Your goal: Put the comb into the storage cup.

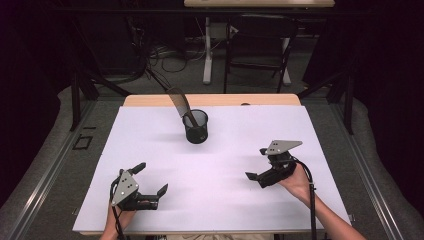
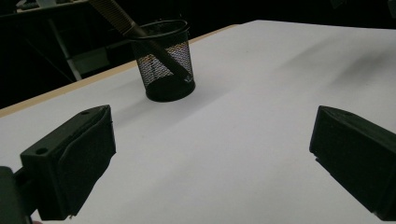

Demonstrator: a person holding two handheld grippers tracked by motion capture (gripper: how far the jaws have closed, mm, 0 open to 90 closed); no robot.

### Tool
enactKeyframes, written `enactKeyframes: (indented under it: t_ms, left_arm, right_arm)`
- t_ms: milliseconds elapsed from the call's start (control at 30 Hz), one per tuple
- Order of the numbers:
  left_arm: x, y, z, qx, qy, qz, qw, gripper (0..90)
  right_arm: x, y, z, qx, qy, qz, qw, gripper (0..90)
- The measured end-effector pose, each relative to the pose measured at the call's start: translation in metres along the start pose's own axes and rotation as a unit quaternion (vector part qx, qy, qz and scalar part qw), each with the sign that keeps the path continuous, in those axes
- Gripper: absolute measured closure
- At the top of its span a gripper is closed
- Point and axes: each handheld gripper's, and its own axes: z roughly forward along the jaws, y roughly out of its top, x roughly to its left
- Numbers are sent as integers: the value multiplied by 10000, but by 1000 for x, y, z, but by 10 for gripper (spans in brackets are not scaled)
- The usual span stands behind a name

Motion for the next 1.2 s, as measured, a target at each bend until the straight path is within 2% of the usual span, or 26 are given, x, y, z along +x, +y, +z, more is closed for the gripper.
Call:
enactKeyframes:
  t_ms: [600, 1200]
  left_arm:
    - [0, 0, 0, 5, 4, -6, 10000, 3]
    - [0, 0, -1, 8, 23, -17, 10000, 3]
  right_arm:
    - [5, -24, -16, 85, -122, 121, 9998, 0]
    - [10, -47, -32, -56, -349, 279, 9990, 0]
